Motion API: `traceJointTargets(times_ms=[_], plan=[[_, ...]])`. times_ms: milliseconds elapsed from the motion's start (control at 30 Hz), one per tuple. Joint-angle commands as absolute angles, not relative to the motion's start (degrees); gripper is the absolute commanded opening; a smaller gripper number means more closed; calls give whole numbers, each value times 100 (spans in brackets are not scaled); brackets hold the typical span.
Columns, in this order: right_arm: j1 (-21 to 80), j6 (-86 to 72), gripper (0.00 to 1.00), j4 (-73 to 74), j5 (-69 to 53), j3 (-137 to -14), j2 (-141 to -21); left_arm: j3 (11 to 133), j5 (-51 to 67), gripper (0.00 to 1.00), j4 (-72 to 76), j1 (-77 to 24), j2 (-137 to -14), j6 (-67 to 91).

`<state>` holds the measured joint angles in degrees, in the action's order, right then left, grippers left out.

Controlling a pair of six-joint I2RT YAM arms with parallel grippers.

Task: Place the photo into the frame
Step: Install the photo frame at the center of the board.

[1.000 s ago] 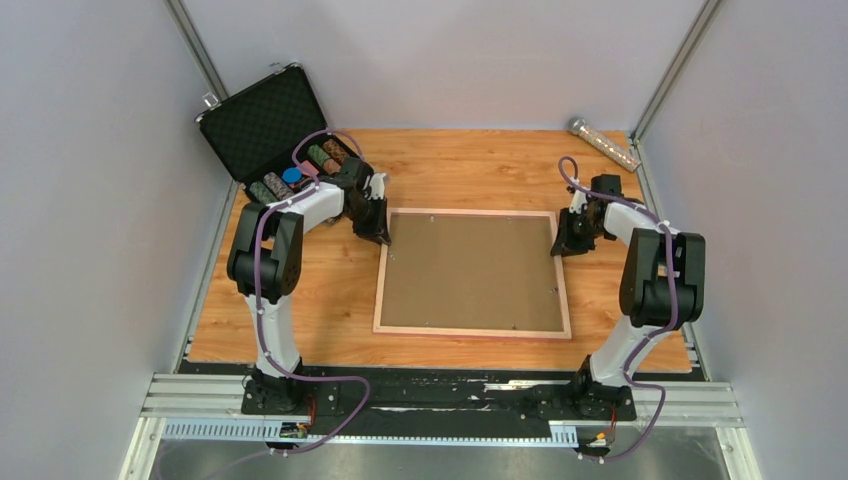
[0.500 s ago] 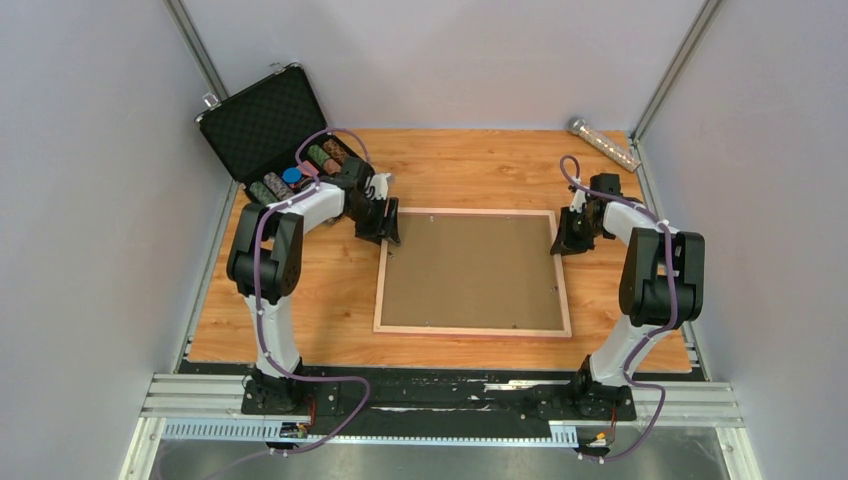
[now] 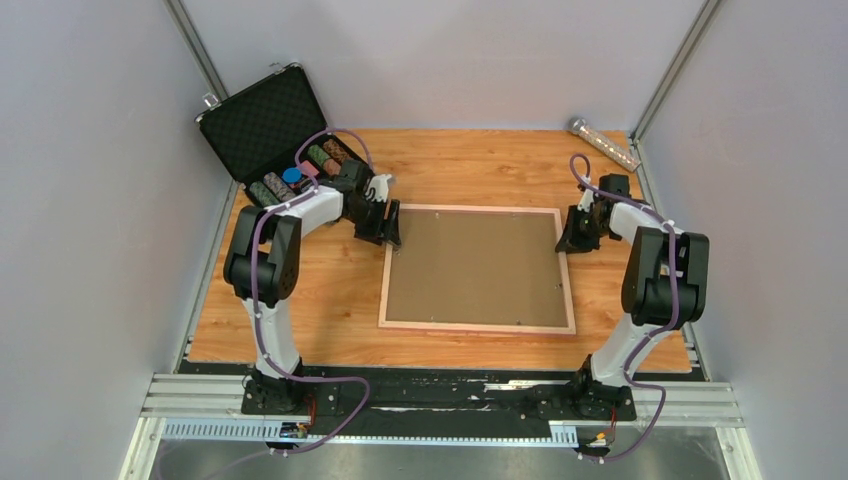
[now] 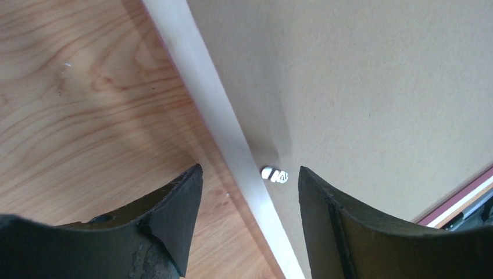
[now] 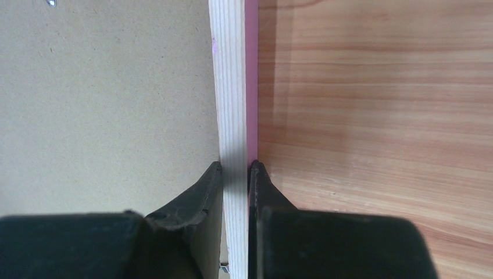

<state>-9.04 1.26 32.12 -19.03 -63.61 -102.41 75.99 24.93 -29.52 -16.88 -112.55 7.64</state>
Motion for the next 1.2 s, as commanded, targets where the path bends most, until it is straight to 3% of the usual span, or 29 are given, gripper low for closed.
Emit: traceJointTargets(times_ms=[0, 333, 1167], plan=[[-1119, -172, 0, 2779, -1885, -6292, -10340, 7219, 2058, 72, -3295, -1687, -11169, 570], [-1143, -164, 0, 2751, -2033, -6190, -10358, 7395, 2042, 74, -3096, -1770, -11364, 816], [-1204, -53, 0, 2782, -2140, -6152, -10388, 7530, 1356, 58, -2920, -2214, -11830, 1070]])
